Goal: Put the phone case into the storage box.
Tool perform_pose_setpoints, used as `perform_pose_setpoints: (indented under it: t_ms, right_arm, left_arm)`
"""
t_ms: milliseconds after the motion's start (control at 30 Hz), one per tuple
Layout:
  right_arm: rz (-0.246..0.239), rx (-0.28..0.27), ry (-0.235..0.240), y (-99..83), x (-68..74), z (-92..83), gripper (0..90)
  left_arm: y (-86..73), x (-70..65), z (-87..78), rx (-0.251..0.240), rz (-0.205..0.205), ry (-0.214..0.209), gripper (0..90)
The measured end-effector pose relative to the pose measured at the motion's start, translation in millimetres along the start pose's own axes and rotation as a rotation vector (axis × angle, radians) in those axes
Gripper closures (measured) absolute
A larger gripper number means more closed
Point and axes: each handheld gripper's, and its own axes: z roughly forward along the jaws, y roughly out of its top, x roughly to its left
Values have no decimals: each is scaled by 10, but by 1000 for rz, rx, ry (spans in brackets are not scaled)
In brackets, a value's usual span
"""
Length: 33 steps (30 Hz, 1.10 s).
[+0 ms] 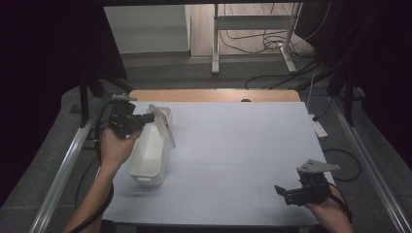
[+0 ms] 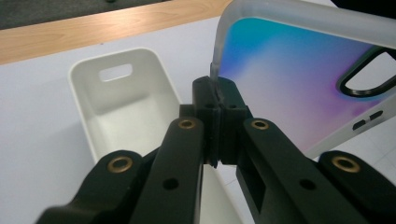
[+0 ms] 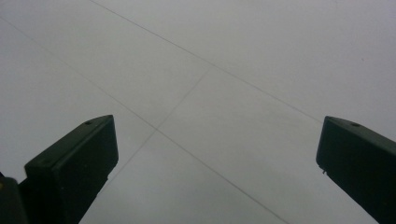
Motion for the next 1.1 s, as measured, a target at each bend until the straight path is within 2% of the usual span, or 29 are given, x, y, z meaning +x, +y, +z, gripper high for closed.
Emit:
perform_pose_setpoints:
  t_ms: [167, 633, 1100]
  right_arm:
    - [37, -14, -19, -42, -43, -84, 0]
    - [78, -28, -47, -98, -113, -188, 0]
    - [79, -20, -59, -109, -105, -213, 0]
  left_arm:
    - [17, 64, -11, 1, -9, 17, 888]
    - [96, 255, -59, 4, -39, 79, 888]
    - [132, 449, -22, 3, -83, 130, 888]
